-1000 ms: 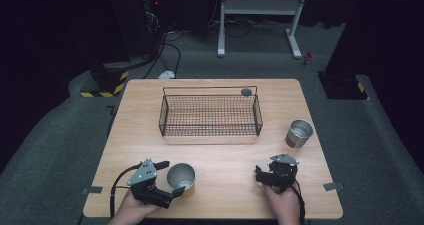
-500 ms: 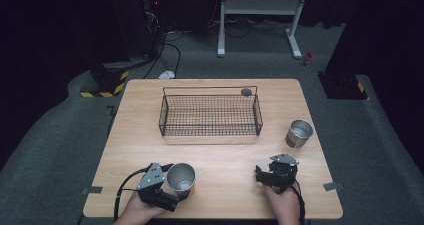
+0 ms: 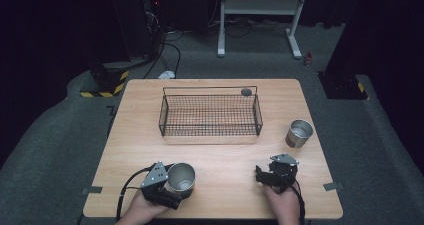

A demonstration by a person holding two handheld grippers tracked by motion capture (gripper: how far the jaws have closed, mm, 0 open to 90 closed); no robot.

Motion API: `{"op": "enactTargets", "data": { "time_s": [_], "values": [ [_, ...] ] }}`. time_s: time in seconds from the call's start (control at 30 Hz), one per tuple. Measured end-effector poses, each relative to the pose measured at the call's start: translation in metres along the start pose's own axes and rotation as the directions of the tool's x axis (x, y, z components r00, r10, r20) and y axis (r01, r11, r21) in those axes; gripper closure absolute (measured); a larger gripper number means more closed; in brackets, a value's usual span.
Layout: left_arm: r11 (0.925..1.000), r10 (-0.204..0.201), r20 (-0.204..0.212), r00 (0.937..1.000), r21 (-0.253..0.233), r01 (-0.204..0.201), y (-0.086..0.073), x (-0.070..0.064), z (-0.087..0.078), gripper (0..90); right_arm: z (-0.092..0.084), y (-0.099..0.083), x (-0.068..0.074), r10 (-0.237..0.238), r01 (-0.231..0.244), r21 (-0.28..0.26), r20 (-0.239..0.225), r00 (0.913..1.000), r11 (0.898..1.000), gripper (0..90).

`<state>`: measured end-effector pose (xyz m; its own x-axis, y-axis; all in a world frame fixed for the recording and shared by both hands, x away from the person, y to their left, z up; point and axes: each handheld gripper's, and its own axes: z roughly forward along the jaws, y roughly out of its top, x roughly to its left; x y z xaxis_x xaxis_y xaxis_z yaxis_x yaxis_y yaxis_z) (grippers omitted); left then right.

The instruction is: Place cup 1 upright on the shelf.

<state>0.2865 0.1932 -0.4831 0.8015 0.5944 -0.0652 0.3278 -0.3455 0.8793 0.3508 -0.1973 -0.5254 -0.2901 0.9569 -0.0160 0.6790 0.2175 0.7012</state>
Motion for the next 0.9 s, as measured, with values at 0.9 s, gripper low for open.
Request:
{"op": "enactTargets", "data": {
  "time_s": [0.9],
  "values": [
    [0.999, -0.003, -0.037, 0.9993, -0.044, 0.002, 0.0017, 0.0042, -0.0023, 11.2, 0.0001, 0.0, 0.0, 0.0, 0.0, -0.001, 0.001, 1.0, 1.0, 8.9]
  ]
}}
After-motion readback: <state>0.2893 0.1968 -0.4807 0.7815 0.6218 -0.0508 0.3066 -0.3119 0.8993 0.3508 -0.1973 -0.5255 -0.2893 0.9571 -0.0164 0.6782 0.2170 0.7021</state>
